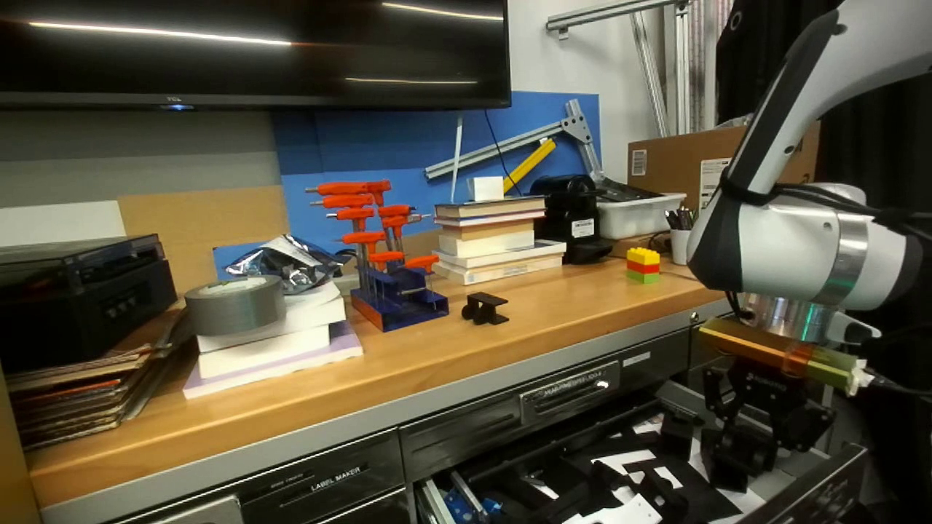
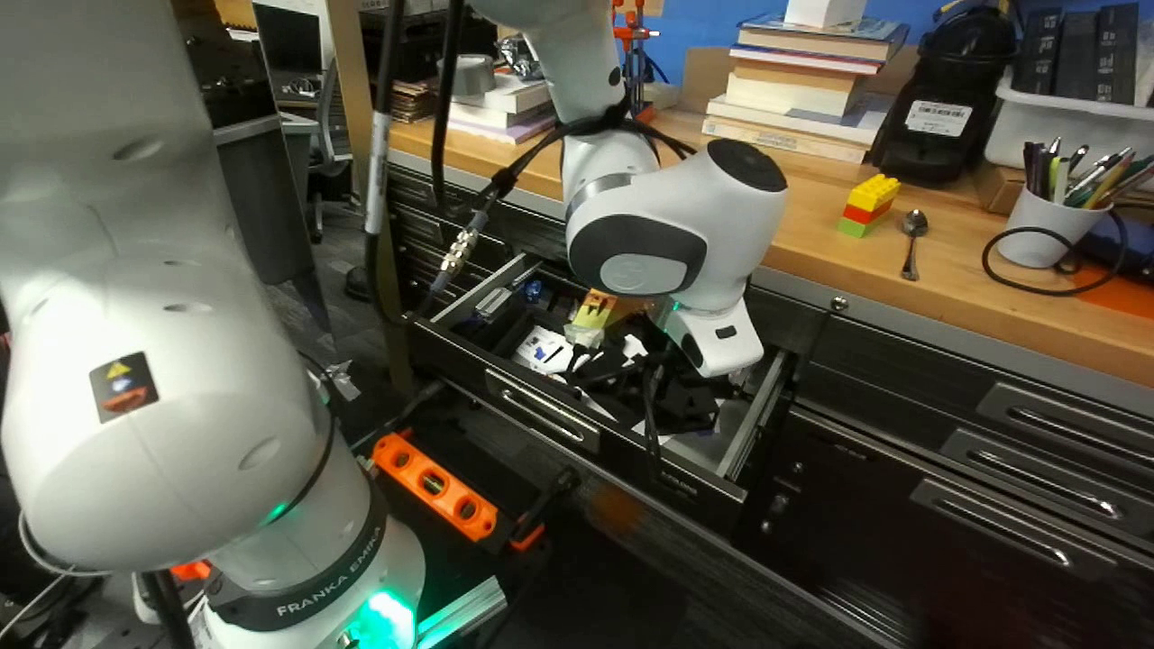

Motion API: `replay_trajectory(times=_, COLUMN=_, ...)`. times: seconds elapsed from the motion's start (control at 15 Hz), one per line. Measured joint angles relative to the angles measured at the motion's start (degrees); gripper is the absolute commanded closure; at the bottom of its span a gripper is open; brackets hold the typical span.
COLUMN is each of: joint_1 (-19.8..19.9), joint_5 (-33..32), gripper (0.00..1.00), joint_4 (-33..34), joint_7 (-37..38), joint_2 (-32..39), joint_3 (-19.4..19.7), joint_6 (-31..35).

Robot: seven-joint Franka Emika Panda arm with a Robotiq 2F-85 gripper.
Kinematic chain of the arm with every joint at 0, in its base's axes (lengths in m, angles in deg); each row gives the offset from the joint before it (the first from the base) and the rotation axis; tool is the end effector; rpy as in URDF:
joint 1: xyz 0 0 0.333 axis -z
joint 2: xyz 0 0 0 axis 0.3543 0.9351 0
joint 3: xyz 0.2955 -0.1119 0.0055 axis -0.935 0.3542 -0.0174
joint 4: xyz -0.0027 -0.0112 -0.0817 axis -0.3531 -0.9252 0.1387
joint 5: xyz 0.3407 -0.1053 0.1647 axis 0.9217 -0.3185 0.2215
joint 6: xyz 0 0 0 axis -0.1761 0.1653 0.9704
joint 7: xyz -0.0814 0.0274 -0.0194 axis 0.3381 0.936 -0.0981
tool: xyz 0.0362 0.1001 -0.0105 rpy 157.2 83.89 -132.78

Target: Put the black objects on the table into the open drawer and then close the drawer

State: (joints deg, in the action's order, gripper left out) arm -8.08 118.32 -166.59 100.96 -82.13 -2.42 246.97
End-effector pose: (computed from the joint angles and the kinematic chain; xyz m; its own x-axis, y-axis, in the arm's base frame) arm 0.3678 -0.1443 0.1844 0.2903 -0.9429 -0.1632 -0.9561 -0.2788 -0.0899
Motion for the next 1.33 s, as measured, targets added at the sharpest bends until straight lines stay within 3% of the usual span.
replay_trajectory(times=0.53, joint_1=0.4, joint_5=0.5, gripper=0.69, joint_4=0.5, joint_7=0.7, joint_2=3.5, joint_3=0.0, joint_6=7.1)
replay_trajectory(times=0.93, joint_1=-1.5, joint_5=-4.3, gripper=0.67, joint_4=0.5, joint_7=3.2, joint_2=6.0, joint_3=4.0, joint_6=7.4)
replay_trajectory(times=1.0, joint_1=-1.8, joint_5=-5.1, gripper=0.19, joint_4=0.5, joint_7=3.7, joint_2=6.2, joint_3=4.5, joint_6=7.4)
replay_trajectory(times=1.33, joint_1=-3.3, joint_5=-6.4, gripper=0.00, joint_4=0.7, joint_7=5.1, joint_2=6.5, joint_3=5.4, joint_6=7.4)
